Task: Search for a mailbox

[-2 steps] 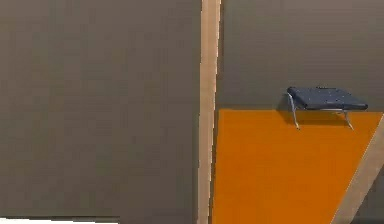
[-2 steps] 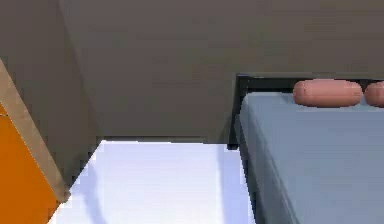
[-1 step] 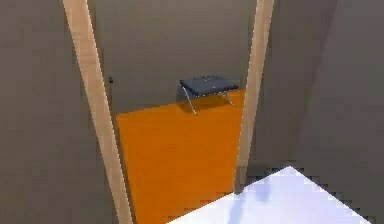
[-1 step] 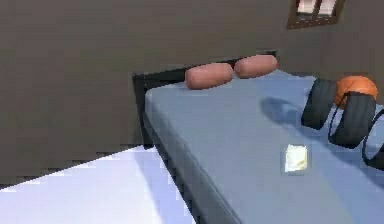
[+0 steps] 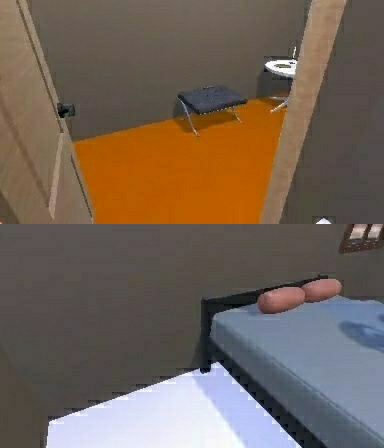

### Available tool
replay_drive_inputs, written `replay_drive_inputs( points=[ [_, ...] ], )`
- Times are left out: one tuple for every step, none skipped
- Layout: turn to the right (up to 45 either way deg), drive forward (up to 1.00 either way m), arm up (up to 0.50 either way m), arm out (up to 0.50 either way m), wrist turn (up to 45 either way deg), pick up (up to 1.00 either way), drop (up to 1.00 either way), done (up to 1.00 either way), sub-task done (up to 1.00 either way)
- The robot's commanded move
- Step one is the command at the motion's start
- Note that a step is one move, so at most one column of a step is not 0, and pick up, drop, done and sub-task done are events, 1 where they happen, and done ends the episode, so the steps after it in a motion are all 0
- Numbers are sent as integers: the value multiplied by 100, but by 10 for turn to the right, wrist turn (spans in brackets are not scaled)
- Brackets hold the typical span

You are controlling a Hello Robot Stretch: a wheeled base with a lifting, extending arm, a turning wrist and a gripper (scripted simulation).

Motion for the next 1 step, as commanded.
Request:
replay_drive_inputs(
  points=[
    [-90, 0, 0, 0, 0, 0, 0, 0, 0]
  ],
)
